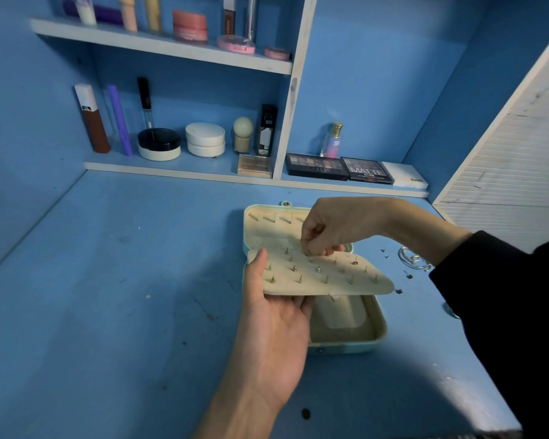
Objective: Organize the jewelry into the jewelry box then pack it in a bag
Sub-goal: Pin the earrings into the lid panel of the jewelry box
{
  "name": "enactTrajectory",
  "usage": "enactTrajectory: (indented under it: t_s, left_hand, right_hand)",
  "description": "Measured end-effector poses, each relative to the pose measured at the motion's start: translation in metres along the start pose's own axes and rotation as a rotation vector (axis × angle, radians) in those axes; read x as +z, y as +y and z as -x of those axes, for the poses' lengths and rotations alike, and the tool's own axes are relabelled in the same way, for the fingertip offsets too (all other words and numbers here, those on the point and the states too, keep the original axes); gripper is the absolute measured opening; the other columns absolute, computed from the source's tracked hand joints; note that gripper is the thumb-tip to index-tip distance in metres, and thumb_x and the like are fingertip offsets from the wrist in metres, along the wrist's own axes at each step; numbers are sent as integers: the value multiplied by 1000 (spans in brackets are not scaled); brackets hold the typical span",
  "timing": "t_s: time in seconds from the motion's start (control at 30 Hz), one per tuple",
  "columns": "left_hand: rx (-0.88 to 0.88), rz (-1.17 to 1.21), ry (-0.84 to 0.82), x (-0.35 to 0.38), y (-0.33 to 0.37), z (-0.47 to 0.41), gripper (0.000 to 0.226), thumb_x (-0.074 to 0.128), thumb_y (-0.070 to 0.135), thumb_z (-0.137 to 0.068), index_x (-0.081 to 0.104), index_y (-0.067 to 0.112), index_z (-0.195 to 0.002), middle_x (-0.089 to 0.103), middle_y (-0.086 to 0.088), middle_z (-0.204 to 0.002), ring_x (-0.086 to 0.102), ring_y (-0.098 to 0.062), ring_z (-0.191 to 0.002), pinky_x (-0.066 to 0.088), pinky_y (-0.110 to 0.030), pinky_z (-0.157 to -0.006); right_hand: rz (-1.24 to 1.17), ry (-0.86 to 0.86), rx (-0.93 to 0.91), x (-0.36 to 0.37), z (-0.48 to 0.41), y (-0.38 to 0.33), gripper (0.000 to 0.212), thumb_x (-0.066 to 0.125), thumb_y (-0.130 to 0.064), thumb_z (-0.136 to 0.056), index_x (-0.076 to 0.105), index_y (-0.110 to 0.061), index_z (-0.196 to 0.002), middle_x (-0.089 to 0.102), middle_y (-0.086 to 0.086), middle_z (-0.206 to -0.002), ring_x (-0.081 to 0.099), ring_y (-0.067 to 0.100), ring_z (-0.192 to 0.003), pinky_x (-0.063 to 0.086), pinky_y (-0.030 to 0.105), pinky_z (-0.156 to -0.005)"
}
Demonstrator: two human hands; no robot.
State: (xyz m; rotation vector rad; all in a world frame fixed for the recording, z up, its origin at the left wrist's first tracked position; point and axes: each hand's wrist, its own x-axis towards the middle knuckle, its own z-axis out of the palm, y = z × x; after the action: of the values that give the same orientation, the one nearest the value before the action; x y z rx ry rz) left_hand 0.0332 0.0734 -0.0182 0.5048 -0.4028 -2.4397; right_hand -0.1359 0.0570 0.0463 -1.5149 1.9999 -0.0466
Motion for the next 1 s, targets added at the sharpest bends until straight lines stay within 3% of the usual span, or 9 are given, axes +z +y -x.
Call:
enactTrajectory:
  t_s: [0.27, 0.4, 0.47, 0.53, 0.7, 0.9, 1.0]
  left_hand:
    - [-3, -13, -8, 0, 0, -1, 46, 42, 44, -94, 57, 17, -128, 66, -7, -120, 57, -20, -119, 35, -37, -109]
    - [6, -13, 4, 1, 0, 0, 48, 43, 45, -92, 58, 17, -128, 66, -7, -120, 56, -21, -120, 35, -37, -109]
    - [8, -24, 7, 2, 0, 0, 49, 43, 46, -92, 58, 17, -128, 67, -7, -120, 57, -21, -120, 35, -37, -109]
    - [10, -31, 7, 2, 0, 0, 50, 42, 48, -92, 59, 16, -127, 67, -7, -120, 57, -21, -120, 36, -37, -109]
    - [9, -38, 21, 2, 0, -1, 57, 43, 53, -90, 58, 14, -128, 65, -11, -122, 56, -22, -121, 38, -37, -107]
    - [9, -28, 36, 3, 0, 0, 61, 47, 55, -85, 58, 14, -128, 65, -12, -122, 56, -23, -121, 40, -36, -105]
    - [-2, -19, 52, 3, 1, -1, 68, 52, 59, -77, 58, 16, -129, 64, -9, -125, 54, -21, -124, 37, -35, -107]
  right_hand:
    - [-127, 21, 33, 4, 8, 3, 11, 60, -10, -85, 69, -4, -87, 61, 0, -67, 54, 12, -56, 42, 14, -51]
    - [-202, 120, -27, 4, 21, 11, 8, 61, -16, -88, 65, -17, -94, 68, 2, -73, 59, 13, -65, 48, 26, -63]
    - [-205, 222, -88, 5, 32, 11, 8, 62, -26, -89, 65, -19, -90, 69, 2, -78, 58, 11, -68, 49, 28, -65]
    - [-167, 267, -172, 5, 48, 9, 23, 64, -43, -82, 65, -21, -86, 67, -3, -79, 57, 8, -71, 46, 22, -66]
    - [62, 218, -198, 12, 74, 6, 37, 67, -64, -62, 64, -32, -80, 62, -14, -77, 54, 3, -75, 38, 16, -62]
    - [112, 231, -249, 19, 75, 9, 28, 75, -53, -67, 61, -32, -80, 60, -11, -80, 54, 10, -80, 45, 26, -69]
    - [100, 288, -283, 15, 75, 9, 24, 75, -49, -68, 63, -32, -79, 59, -12, -79, 53, 11, -79, 38, 17, -64]
